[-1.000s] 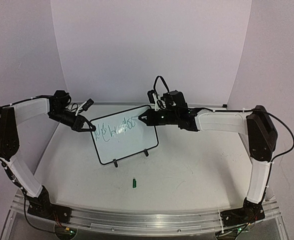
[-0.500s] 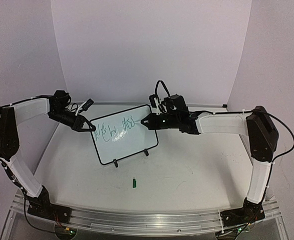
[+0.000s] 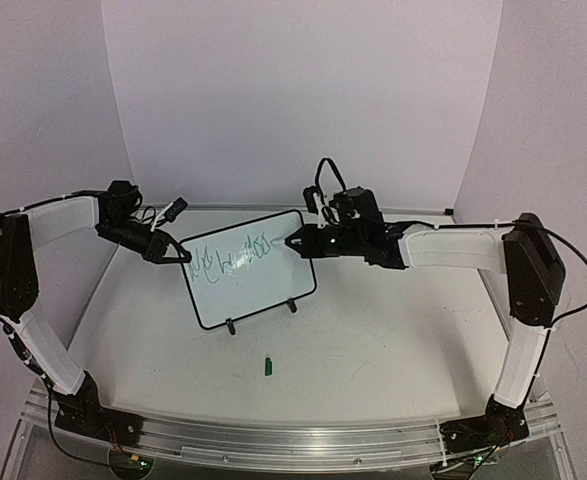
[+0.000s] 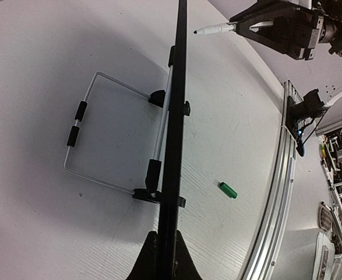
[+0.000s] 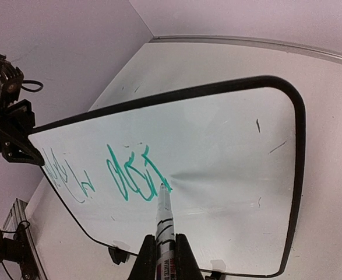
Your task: Write a sentence on the whiteboard
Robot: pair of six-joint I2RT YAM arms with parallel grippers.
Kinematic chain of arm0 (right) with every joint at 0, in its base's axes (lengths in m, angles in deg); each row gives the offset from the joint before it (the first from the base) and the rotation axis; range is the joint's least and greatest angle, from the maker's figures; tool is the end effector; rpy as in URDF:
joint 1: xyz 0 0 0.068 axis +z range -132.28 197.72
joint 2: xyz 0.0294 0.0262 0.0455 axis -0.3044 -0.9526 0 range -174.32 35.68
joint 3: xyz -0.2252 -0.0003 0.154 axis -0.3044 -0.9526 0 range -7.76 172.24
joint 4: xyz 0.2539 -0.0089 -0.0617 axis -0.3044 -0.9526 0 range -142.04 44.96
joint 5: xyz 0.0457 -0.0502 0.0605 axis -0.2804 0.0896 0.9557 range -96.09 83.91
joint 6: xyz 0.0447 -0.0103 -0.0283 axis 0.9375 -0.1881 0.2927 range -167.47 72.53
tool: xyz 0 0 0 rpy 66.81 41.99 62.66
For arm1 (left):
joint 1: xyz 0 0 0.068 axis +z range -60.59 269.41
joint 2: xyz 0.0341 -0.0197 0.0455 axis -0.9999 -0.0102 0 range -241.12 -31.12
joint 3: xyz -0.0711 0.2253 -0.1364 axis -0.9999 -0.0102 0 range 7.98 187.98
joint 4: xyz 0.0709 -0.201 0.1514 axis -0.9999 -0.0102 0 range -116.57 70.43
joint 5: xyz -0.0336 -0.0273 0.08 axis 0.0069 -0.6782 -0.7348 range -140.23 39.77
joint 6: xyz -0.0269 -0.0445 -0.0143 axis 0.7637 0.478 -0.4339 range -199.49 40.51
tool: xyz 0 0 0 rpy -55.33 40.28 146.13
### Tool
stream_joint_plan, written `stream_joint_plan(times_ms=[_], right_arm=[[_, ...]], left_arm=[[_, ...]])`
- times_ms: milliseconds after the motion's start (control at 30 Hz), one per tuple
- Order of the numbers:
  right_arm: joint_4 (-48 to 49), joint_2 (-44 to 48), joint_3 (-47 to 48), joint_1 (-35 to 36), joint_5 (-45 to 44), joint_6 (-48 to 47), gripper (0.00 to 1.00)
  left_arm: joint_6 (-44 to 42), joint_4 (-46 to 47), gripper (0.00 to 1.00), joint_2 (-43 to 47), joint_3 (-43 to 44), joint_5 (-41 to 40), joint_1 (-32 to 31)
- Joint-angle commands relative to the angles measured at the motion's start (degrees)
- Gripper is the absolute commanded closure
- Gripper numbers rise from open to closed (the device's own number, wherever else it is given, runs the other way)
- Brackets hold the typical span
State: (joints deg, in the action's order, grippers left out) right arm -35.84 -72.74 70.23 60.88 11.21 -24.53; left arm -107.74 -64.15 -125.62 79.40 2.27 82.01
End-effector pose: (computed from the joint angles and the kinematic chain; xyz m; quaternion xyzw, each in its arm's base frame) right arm 0.3179 0.3126 0.2525 -0.2268 0.7883 0.4086 0.4003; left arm 0.3197 -0.0700 0.2472 0.3509 0.8114 -0.3953 0.2493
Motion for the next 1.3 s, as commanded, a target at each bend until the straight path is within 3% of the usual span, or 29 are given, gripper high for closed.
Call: stream_joint_plan(times_ms=[0, 700, 1267], right_arm=[[2.5, 2.2, 1.9, -0.2, 0.2, 0.5, 1.0], [2.3, -2.9, 5.4, -0.2, -1.5, 1.2, 1.0], [2.2, 0.4, -0.2, -0.5, -6.8, 2.2, 1.0]], left_arm=[[-1.0, 0.6, 1.0, 1.5, 0.6, -7.2, 0.3], [-0.9, 0.5, 1.0, 1.4, 0.7, -7.3, 0.3], [-0.9, 0.6, 1.0, 1.6, 0.7, -7.4, 0.3]])
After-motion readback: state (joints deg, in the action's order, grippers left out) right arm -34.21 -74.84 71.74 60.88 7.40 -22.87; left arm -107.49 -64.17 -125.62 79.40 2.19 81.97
